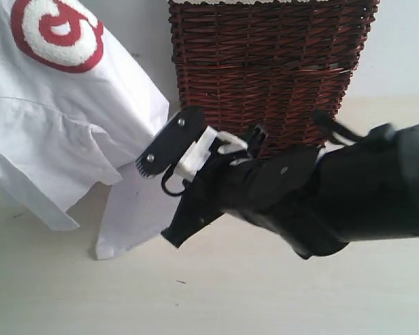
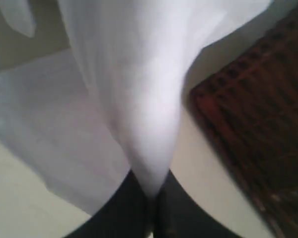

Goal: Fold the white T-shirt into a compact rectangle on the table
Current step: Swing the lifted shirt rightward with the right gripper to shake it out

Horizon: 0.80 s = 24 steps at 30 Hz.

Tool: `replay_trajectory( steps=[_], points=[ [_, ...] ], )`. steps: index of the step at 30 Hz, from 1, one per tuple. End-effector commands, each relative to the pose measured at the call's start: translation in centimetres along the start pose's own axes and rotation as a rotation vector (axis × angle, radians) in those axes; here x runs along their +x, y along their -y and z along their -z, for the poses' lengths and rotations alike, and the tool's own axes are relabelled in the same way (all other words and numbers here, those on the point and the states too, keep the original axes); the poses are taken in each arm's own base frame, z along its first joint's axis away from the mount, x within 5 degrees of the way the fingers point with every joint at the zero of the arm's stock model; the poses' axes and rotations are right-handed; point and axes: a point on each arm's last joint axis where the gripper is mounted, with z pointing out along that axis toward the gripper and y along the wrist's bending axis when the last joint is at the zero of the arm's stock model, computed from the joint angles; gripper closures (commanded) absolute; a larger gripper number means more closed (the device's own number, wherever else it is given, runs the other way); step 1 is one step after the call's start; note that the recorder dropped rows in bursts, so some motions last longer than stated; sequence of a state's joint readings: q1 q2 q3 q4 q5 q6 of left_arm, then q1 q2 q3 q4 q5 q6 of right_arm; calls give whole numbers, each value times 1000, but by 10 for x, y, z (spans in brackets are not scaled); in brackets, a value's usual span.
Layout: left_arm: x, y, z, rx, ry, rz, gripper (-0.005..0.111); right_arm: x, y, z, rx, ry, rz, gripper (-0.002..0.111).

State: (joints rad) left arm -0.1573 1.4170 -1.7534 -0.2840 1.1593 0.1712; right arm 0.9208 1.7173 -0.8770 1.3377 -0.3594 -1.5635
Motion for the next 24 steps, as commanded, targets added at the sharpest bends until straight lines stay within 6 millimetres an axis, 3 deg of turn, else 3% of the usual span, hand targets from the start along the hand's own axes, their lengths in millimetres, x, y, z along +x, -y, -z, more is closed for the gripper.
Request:
replay_trajectory(
  steps=[1,6,9,15,19,24],
  points=[
    [-5,-1,12,-49,67,-30,107,-33,40,53,176,96,43,108],
    [-2,-1,7,-42,17,-26,107,-59,71,100,301,160,94,108],
    [4,-2,4,-36,-39,-24,107,-67,77,117,292,224,73,108],
    [22,-8,-15,-47,-147,-22,107,-69,75,118,260,249,82,108],
    [33,-22,-28,-160,-185,-43,107,-69,80,119,322,246,126,108],
    [23,-31,-34,-243,-59,-58,107,-70,93,124,503,220,198,108]
  ],
)
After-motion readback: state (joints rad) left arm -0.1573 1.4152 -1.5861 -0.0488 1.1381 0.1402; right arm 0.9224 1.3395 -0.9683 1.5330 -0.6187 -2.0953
